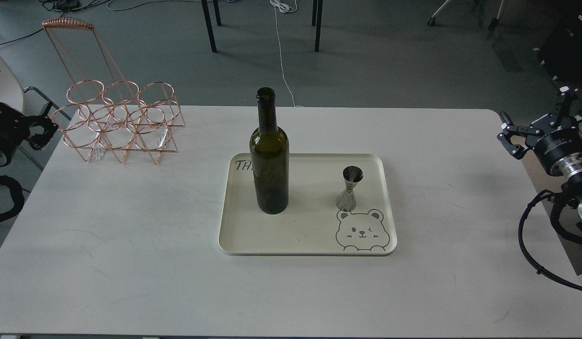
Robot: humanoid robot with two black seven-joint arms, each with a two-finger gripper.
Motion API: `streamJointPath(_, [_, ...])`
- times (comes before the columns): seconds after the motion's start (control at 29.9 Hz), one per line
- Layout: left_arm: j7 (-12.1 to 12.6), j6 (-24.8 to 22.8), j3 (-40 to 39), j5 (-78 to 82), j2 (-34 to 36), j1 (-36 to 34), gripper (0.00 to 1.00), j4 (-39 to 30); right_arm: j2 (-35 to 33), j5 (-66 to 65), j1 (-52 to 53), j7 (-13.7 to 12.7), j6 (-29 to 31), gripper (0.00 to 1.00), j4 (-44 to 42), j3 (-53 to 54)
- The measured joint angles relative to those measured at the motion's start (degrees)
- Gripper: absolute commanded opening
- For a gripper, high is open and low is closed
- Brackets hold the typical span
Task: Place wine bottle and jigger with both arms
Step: 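Move the right gripper toward the metal jigger on the tray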
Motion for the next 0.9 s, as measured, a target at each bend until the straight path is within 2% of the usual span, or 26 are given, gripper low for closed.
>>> streamJointPath(0.33, [-0.03, 0.00, 0.12, 0.36, -0.01, -0.01, 0.98, -0.27, 0.10, -6.02, -0.14, 0.00, 0.00, 1.00, 1.06, -0.02])
streamJointPath(0.43, [-0.03, 0.00, 0.12, 0.37, -0.05, 0.00, 0.98, -0.27, -0.69, -11.06, -0.20, 0.00, 0.00, 1.00, 3.81, -0.02])
streamJointPath(0.64, [-0.14, 0.00, 0.10, 0.37, 0.29, 0.07, 0.98, -0.26, -5.99, -24.58, -1.33, 1.02, -0.31, 0.99, 15.44, 0.22])
streamJointPath(0.77, [0.01, 0.00, 0.10, 0.42, 0.50, 0.00, 0.98, -0.25, -9.75, -37.46, -2.76, 3.50, -4.48, 0.99, 24.60, 0.23])
streamJointPath(0.9, [0.01, 0.00, 0.09, 0.43, 0.50, -0.06, 0.98, -0.25, -11.49, -47.70, -3.80, 3.95, -9.49, 0.99, 31.05, 0.23])
